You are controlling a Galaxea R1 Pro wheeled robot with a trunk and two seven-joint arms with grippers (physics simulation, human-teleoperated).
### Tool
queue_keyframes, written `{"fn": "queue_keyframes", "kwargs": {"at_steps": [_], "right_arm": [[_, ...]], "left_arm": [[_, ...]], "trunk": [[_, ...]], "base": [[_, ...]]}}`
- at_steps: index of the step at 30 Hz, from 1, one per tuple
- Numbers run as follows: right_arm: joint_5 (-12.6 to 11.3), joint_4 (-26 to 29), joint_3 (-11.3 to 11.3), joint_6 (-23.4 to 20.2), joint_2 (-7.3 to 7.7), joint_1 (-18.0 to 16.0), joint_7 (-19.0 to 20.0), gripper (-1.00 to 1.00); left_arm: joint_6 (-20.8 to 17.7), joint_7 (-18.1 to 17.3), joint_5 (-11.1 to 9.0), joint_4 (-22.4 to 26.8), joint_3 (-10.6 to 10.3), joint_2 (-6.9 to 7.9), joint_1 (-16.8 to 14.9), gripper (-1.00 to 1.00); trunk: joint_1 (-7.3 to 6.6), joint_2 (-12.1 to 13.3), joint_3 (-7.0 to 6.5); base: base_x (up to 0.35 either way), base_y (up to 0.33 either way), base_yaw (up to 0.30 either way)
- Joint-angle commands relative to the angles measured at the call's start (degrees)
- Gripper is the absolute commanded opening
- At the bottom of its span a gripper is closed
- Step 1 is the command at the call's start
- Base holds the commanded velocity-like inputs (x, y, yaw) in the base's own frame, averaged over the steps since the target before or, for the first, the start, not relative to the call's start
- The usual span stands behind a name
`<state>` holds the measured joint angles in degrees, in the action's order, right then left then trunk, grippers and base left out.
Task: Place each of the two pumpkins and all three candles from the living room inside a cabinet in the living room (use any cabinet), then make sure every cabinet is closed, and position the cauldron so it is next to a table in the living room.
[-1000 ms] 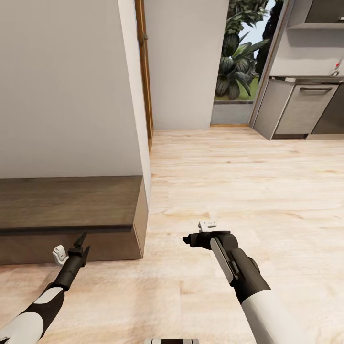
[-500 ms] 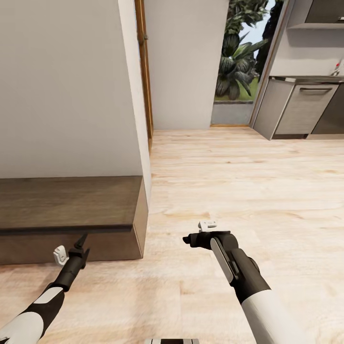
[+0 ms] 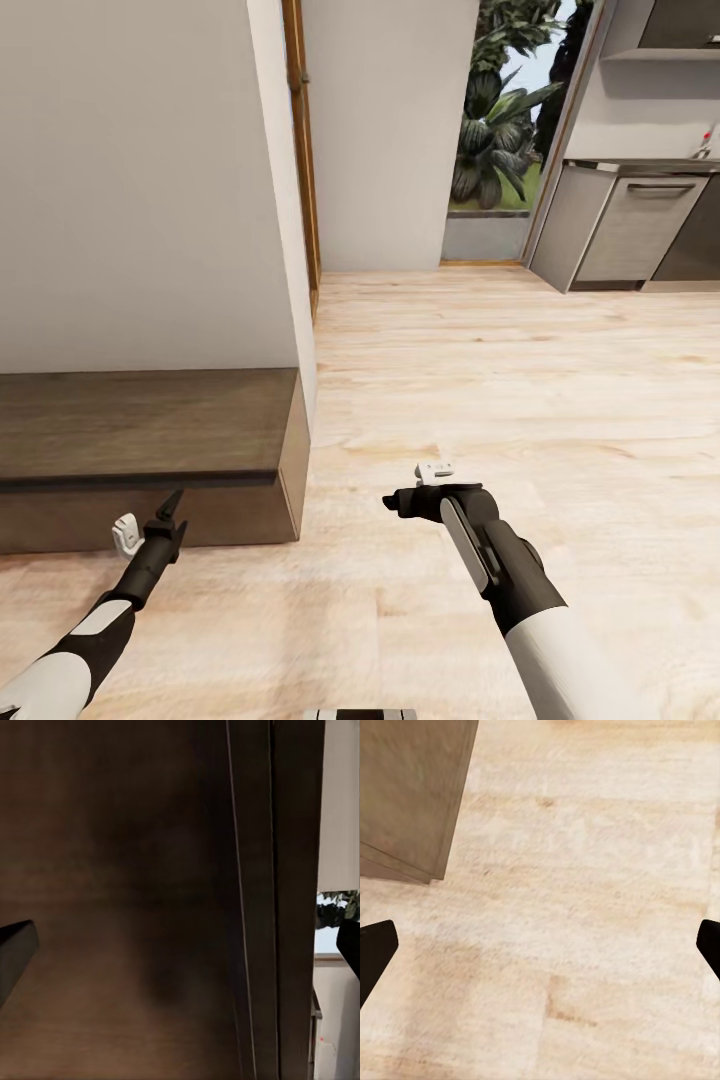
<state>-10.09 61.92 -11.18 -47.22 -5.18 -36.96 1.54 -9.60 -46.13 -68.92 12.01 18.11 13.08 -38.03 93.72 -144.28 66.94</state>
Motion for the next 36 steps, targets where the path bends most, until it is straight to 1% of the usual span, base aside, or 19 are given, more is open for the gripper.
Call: {"fn": "queue_keyframes", "kwargs": {"at_steps": [1, 7, 10, 18, 32, 36], "right_arm": [[-0.02, 0.05, 0.02, -0.25, 0.0, -0.04, 0.1, 1.0], [-0.02, 0.05, 0.02, -0.25, 0.0, 0.0, 0.09, 1.0], [-0.02, 0.05, 0.02, -0.25, 0.0, 0.0, 0.06, 1.0], [-0.02, 0.05, 0.02, -0.25, 0.0, 0.0, 0.07, 1.0], [-0.02, 0.05, 0.02, -0.25, 0.0, 0.0, 0.08, 1.0], [-0.02, 0.05, 0.02, -0.25, 0.0, 0.02, 0.07, 1.0]], "left_arm": [[-0.6, -0.28, -0.6, 0.04, -0.09, 0.02, -0.03, 1.0], [-0.54, -0.52, -0.6, 0.1, -0.09, 0.02, -0.03, 1.0], [0.86, -0.55, -0.6, 0.11, -0.11, 0.02, -0.03, 1.0], [1.64, -0.28, -0.51, 0.1, -0.09, 0.02, -0.03, 1.0], [1.77, -0.23, -0.54, -0.14, -0.09, 0.02, -0.03, 1.0], [1.77, -0.24, -0.55, -0.22, -0.09, 0.02, -0.03, 1.0]], "trunk": [[-0.01, -0.02, 0.05], [-0.01, -0.02, 0.05], [-0.01, -0.02, 0.05], [-0.01, -0.02, 0.05], [-0.01, -0.02, 0.05], [-0.01, -0.02, 0.05]], "base": [[0.0, 0.0, 0.0], [0.0, 0.0, 0.0], [0.047, 0.0, 0.0], [0.065, 0.0, 0.0], [0.004, 0.0, 0.0], [0.172, 0.0, 0.0]]}}
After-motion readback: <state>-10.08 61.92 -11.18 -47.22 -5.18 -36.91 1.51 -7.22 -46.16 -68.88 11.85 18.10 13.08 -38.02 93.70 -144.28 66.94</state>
